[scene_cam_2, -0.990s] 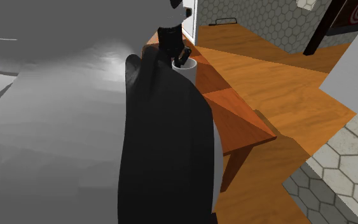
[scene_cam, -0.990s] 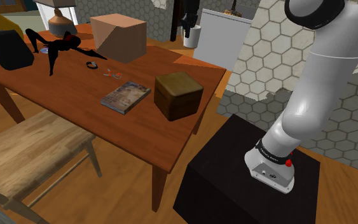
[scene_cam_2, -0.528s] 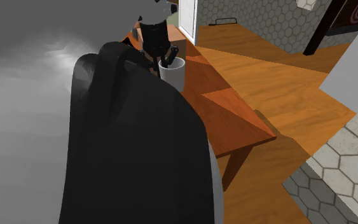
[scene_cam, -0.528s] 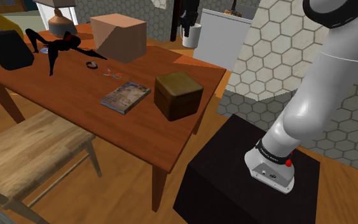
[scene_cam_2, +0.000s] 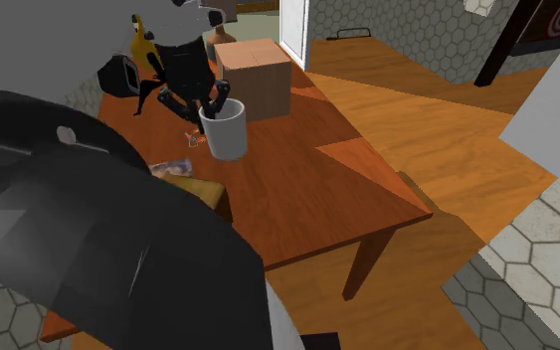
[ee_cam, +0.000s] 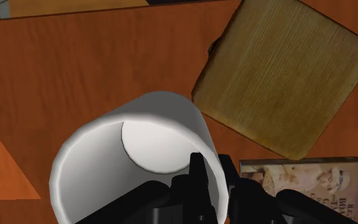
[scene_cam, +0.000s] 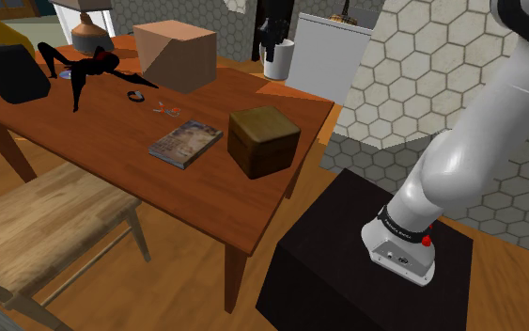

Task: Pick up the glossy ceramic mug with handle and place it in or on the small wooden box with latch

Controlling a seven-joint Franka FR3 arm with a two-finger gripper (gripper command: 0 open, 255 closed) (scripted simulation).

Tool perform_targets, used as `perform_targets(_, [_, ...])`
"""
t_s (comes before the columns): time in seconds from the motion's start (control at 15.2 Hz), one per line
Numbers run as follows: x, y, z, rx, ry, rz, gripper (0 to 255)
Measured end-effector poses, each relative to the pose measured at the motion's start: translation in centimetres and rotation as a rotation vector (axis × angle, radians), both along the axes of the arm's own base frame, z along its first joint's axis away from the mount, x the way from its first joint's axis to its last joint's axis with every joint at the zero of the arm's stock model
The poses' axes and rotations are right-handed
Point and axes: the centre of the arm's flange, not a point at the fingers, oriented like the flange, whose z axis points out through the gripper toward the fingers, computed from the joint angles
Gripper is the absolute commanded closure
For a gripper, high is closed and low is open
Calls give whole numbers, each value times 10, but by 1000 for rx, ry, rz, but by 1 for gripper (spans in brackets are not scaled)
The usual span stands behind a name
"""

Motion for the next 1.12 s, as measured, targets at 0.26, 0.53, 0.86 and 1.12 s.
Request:
perform_targets(0.26, [-21,48,7,0,1,0,255])
perform_targets(0.53, [-47,92,9,0,1,0,255])
perform_targets(0.86, [-61,119,1,0,1,-1,255])
perform_targets(1.12, [-62,119,-19,-1,1,-1,255])
